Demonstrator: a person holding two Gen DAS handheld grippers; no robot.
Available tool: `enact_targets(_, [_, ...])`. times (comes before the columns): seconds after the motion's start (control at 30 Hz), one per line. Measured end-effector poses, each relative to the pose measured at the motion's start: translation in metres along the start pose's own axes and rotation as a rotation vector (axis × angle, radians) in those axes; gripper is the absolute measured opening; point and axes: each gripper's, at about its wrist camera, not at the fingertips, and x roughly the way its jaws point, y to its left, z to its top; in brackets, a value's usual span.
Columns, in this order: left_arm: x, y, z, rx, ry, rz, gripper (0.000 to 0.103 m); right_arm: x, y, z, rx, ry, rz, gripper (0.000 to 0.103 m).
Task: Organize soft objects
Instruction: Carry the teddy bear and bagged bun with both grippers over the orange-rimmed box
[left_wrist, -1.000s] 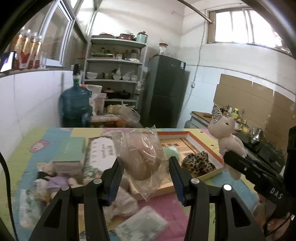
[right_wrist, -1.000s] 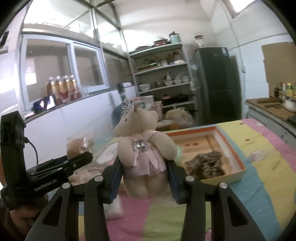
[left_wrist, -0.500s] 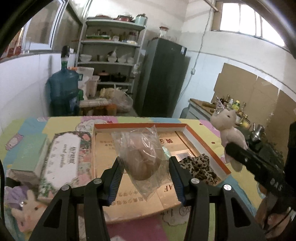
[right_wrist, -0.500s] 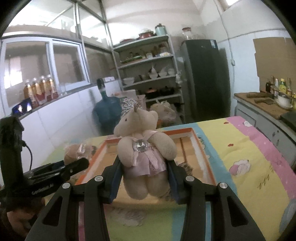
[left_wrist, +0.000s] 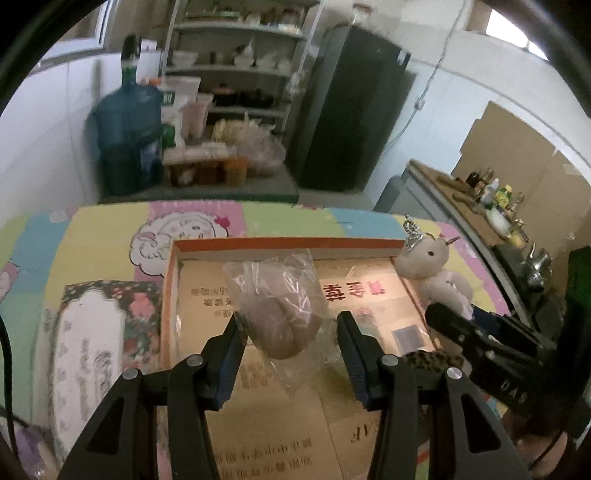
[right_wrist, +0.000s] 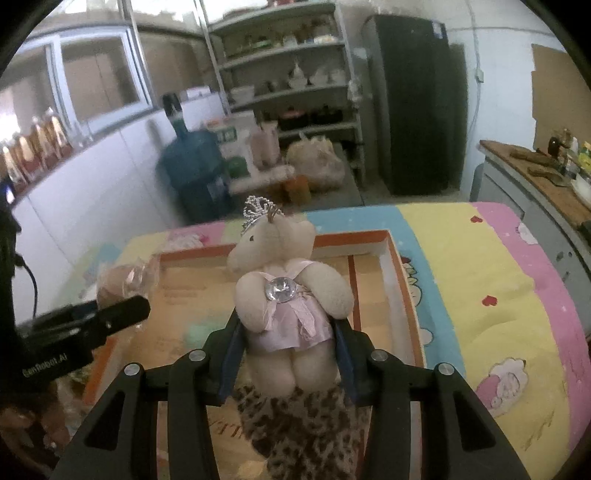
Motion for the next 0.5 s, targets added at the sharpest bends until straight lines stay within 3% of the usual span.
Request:
enact_targets(0.23, [0.029,0.005,0.010,-0.033,0.085,0.018,0.050,0.023,0.000,0.004,-0.009,0.072,-0.025,0.046])
enact_targets(0.5, [0.047,0.015,0.014,-0.066,0.111,0.016,0.051,0.034,-0.003,0.003,-0.004,0.100,-0.028,0.046])
